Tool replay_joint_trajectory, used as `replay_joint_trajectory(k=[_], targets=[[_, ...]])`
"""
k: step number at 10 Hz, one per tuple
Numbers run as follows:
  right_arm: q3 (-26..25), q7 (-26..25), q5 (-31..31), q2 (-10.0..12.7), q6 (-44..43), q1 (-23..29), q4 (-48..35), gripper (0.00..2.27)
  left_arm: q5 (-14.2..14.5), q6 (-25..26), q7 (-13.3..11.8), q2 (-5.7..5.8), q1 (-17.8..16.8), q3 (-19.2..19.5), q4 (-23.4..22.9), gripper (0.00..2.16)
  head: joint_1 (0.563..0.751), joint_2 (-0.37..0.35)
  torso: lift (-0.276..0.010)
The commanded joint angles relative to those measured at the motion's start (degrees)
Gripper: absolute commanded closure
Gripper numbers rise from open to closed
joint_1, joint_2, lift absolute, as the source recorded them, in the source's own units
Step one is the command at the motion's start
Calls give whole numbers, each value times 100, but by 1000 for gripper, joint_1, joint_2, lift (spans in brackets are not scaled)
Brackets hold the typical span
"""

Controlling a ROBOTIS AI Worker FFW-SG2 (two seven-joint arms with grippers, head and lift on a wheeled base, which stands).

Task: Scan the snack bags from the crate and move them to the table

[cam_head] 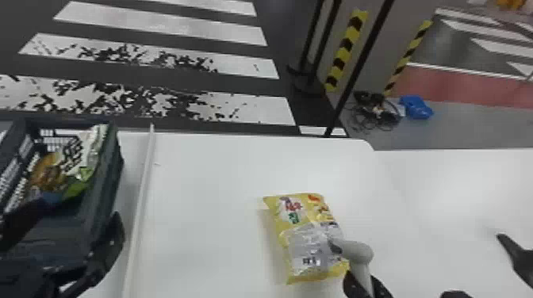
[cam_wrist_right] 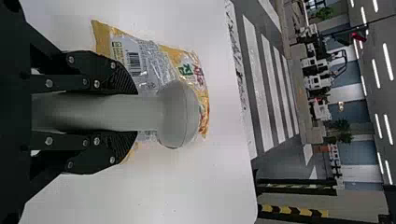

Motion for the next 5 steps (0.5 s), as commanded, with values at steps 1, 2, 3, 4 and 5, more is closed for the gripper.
replay_joint_trajectory(k=[1, 2, 3, 4, 5], targets=[[108, 1, 10, -3, -190, 61, 62, 2240, 0, -1, 0, 0, 27, 20, -6, 33, 695, -259, -95], [178, 1, 10, -3, -384, 175, -8, 2240, 0, -1, 0, -8, 27, 20, -6, 33, 695, -252, -95], [213, 1, 10, -3, -437, 298, -131, 2240, 0, -1, -9, -35, 27, 11, -6, 33, 695, -243, -95], [231, -8, 2, -3, -437, 368, -219, 2240, -8, -1, -9, -61, 27, 11, 3, 33, 695, -233, -95], [310, -8, 2, -3, -437, 439, -237, 2240, -8, -18, -17, -79, 27, 11, 3, 33, 695, -226, -95]])
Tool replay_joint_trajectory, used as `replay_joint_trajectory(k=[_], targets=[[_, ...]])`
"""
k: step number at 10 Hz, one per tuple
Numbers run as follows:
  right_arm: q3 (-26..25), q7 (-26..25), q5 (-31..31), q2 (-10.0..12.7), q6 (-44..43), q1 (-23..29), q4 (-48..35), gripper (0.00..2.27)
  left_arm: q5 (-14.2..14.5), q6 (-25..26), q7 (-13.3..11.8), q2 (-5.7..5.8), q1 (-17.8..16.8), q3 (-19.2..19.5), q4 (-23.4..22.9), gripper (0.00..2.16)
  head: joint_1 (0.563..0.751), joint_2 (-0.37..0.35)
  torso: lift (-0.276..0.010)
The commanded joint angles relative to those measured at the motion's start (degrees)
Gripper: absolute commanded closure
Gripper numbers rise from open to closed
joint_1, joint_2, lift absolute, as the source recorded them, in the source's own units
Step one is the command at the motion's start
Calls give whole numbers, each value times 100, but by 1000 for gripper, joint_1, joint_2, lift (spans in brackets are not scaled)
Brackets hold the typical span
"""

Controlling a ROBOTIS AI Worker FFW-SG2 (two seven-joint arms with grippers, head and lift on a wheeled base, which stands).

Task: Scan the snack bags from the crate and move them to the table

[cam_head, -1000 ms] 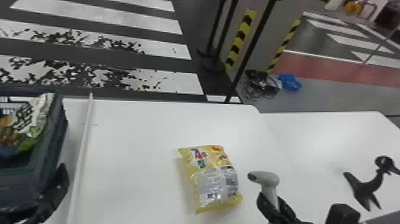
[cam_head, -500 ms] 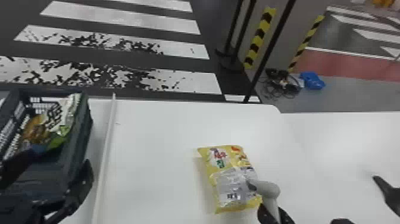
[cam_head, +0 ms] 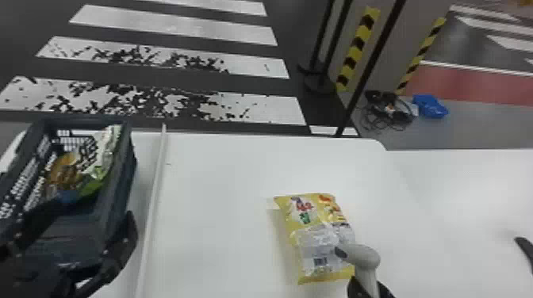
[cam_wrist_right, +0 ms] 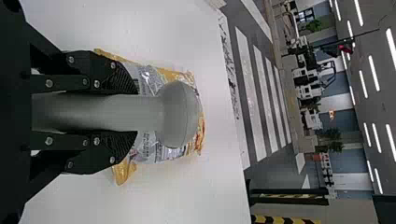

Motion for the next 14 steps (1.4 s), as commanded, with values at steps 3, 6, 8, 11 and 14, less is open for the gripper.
replay_joint_trajectory(k=[3, 6, 8, 11, 14], targets=[[281, -8, 16, 0, -160, 64, 154, 2240, -5, -128, -10, -66, 62, -1, -14, 33, 695, -197, -95], [422, -26, 43, 9, -371, 73, 330, 2240, -31, -199, -10, -66, 114, 8, -23, 33, 695, -184, -95], [615, -79, 131, 9, -547, 90, 418, 2240, -31, -269, -10, -66, 149, 26, -23, 33, 695, -173, -95], [677, -114, 192, 0, -652, -77, 664, 2240, -31, -304, -36, -66, 202, 61, -58, 33, 695, -145, -95], [756, -158, 227, 0, -687, -270, 875, 2240, -31, -287, -54, -66, 281, 149, -155, 33, 695, -141, -95]])
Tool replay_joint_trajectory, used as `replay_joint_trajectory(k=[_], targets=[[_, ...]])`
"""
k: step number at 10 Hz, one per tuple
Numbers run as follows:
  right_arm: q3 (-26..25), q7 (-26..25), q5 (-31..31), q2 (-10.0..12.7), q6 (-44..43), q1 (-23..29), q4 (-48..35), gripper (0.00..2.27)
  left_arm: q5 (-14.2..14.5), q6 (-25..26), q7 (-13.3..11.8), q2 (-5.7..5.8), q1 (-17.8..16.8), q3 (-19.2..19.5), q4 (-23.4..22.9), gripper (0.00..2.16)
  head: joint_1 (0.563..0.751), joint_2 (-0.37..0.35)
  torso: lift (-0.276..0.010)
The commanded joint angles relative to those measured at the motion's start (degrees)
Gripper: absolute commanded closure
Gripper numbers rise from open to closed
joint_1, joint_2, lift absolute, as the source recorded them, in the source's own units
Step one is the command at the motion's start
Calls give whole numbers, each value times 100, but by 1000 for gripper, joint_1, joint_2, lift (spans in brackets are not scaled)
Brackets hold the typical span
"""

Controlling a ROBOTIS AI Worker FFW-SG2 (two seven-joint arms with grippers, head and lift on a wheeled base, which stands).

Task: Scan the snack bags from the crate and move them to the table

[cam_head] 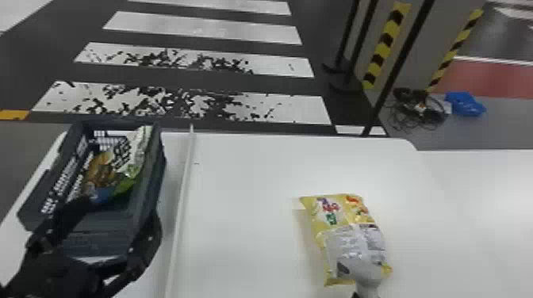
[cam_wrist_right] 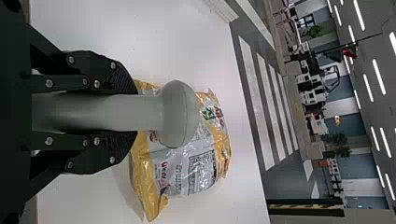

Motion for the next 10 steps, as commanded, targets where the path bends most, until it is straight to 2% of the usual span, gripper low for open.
replay_joint_trajectory(k=[1, 6, 10], targets=[[11, -2, 8, 0, -8, -33, 15, 2240, 0, 4, 0, 0, 32, 16, -28, 33, 695, -138, -95], [-32, -2, 8, -53, -8, -24, -38, 2240, 0, 4, -9, 0, 49, 16, -72, 33, 695, -135, -95], [-788, 7, -413, -105, 818, -384, -442, 2240, -9, 21, -9, 0, 102, 7, -116, 33, 695, -182, -95]])
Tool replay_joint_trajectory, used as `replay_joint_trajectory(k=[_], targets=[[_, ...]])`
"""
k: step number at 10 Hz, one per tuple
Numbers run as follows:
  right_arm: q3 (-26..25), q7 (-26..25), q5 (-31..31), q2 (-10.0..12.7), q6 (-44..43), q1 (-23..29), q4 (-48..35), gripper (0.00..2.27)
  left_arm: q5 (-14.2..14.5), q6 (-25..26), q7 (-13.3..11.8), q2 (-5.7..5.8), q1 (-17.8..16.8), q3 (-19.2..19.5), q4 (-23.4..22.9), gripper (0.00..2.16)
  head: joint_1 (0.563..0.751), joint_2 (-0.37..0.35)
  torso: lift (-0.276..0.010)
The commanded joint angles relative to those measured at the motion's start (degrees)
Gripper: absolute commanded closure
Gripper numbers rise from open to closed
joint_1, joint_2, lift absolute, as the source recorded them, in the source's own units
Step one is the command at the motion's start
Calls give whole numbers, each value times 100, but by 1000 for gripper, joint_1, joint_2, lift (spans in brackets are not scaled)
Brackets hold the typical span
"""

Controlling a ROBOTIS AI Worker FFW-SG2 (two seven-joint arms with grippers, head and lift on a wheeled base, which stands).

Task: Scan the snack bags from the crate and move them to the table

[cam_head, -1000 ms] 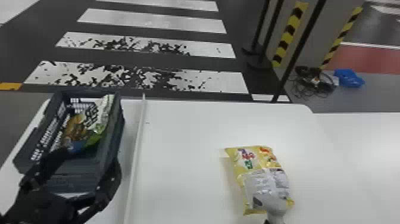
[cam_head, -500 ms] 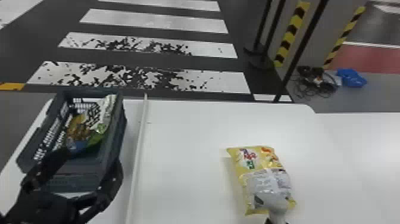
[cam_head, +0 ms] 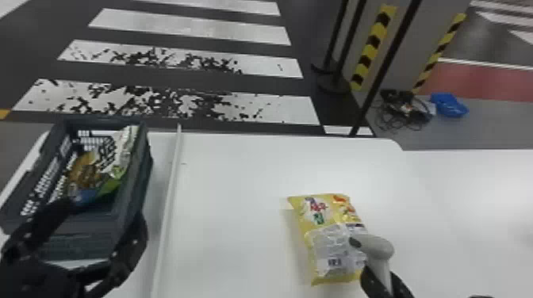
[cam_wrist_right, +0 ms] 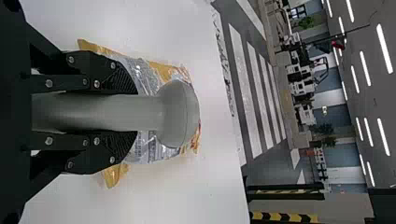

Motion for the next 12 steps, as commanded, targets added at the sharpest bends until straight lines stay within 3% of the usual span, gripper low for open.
replay_joint_trajectory(k=[1, 3, 5, 10, 12], targets=[[-350, 1, -84, -6, 878, -443, -37, 2240, -28, 1, -5, 9, 31, 16, -2, 33, 695, -210, -95], [-851, 54, -233, -15, 1599, -944, 7, 2240, -37, 54, -5, 62, -13, 16, -37, 33, 695, -254, -95], [-1185, 107, -260, -182, 2109, -1533, 280, 2240, -28, 177, -14, 97, 4, 34, -37, 33, 695, -294, -95], [-1123, 713, -189, -902, 2056, -3229, 2591, 2240, -169, 265, 13, -44, 321, 60, -195, 33, 695, -350, -95], [-1097, 871, -154, -1052, 1863, -3520, 3171, 2240, -204, 371, 39, -53, 321, 7, -186, 33, 695, -350, -95]])
